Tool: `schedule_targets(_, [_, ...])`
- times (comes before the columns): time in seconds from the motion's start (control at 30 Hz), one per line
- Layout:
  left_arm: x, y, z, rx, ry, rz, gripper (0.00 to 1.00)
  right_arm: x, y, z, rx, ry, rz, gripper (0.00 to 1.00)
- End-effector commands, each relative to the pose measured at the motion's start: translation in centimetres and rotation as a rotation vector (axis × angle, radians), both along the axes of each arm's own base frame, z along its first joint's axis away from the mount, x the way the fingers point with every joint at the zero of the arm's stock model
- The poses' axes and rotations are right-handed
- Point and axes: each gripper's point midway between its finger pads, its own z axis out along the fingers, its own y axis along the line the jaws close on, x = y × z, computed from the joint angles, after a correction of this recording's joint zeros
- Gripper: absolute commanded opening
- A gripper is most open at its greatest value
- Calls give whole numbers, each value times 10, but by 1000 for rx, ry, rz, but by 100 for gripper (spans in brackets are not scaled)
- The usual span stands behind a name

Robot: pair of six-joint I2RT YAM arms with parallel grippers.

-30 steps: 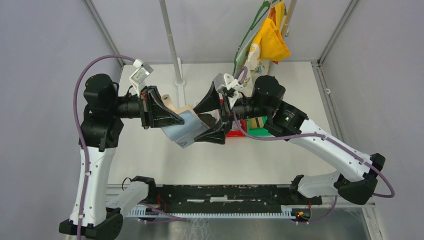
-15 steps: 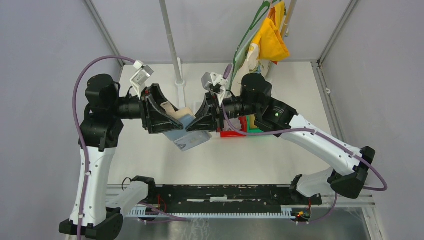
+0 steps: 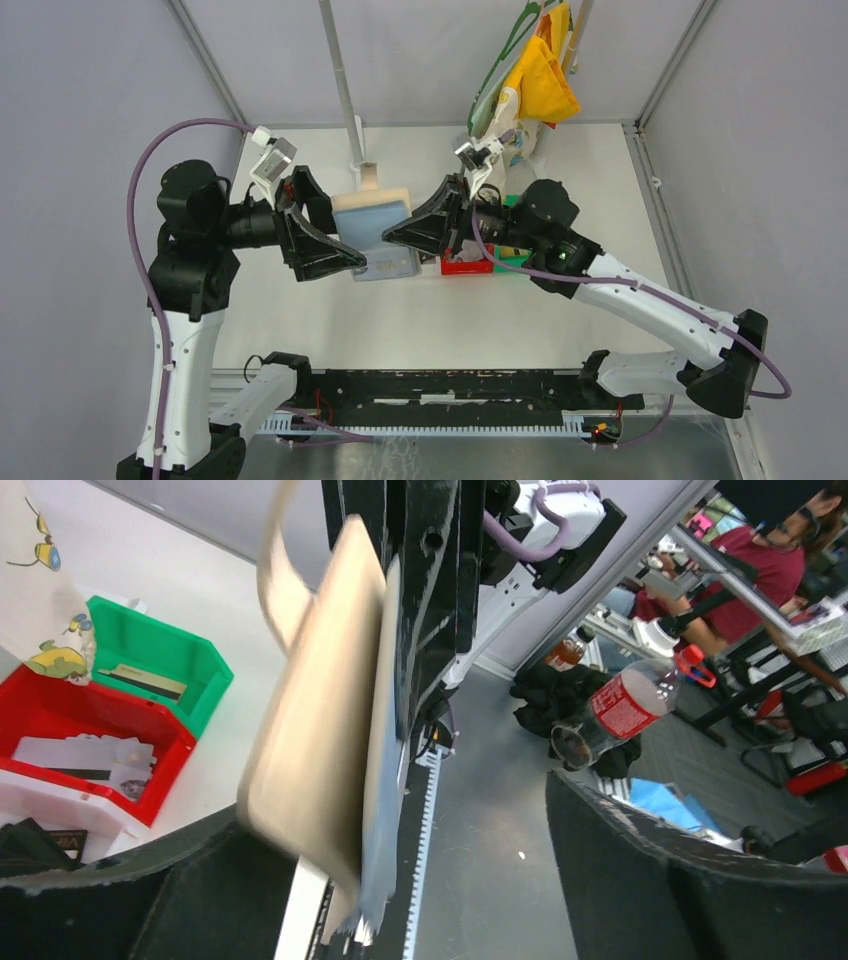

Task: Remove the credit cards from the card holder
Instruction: Remove the credit card from the card holder.

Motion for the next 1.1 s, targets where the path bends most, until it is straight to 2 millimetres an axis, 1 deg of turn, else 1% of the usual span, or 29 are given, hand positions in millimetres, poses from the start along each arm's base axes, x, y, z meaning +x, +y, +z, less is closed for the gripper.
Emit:
schedule_targets(0.0, [-10, 1, 3, -15, -55, -30, 85, -3, -37, 66, 309, 44, -91, 0])
schedule_targets(0.07, [-9, 0, -4, -14, -26, -30, 76, -2, -41, 64, 353, 76, -101, 0])
schedule_targets(0.13, [-8, 0, -7, -16, -10, -32, 69, -3, -41, 62, 373, 97, -99, 0])
schedule_targets(0.3, [-8, -1, -2, -29, -8, -39, 58, -5, -31, 49, 365, 137, -86, 0])
schedule_targets(0.37, [-9, -1, -1, -33, -10, -41, 50, -7, -28, 45, 370, 152, -82, 0])
schedule_targets(0.47, [-8, -1, -1, -33, -7, -43, 42, -10, -22, 37, 365, 166, -67, 0])
schedule_targets(0.57, [-5, -1, -2, -31, 11, -45, 26, -14, -16, 29, 349, 175, -56, 0])
schedule_targets(0.67, [-4, -2, -2, -29, 13, -46, 10, -17, -15, 24, 339, 170, -49, 0])
schedule_targets(0.7, [-3, -2, -2, -28, 15, -46, 7, -18, -15, 23, 333, 164, -44, 4])
schedule_targets(0.73, [-2, -2, -3, -27, 19, -45, 4, -20, -14, 23, 322, 151, -38, 14])
schedule_targets(0.77, [-1, -2, -4, -25, 25, -48, 2, -21, -11, 21, 287, 123, -36, 27])
schedule_targets(0.8, [-2, -2, -5, -21, 27, -56, 2, -21, -11, 26, 262, 82, -46, 41])
schedule_targets(0.83, [-3, -1, -7, -14, 28, -64, 2, -20, -8, 23, 217, 36, -55, 53])
schedule_targets(0.87, [-4, -1, -9, -6, 24, -74, 2, -18, -5, 24, 176, 8, -62, 63])
schedule_targets(0.9, [-6, -1, -11, 2, 15, -86, 2, -18, -3, 26, 147, -27, -55, 69])
schedule_targets(0.93, [-6, 0, -12, 7, 4, -92, 2, -19, -1, 29, 116, -52, -40, 73])
schedule_targets(0.97, [-7, 0, -13, 9, 3, -101, 2, -18, 2, 33, 89, -84, -32, 75])
schedule_targets(1.0, [-9, 0, -14, 9, 3, -116, 2, -17, 5, 30, 43, -103, -30, 75])
schedule_targets(1.03, [-10, 0, -15, 9, 11, -130, 2, -17, 6, 31, 13, -124, -27, 75])
schedule_targets(1.07, [-12, 0, -16, 7, 15, -142, 2, -16, 7, 30, -15, -151, -26, 73])
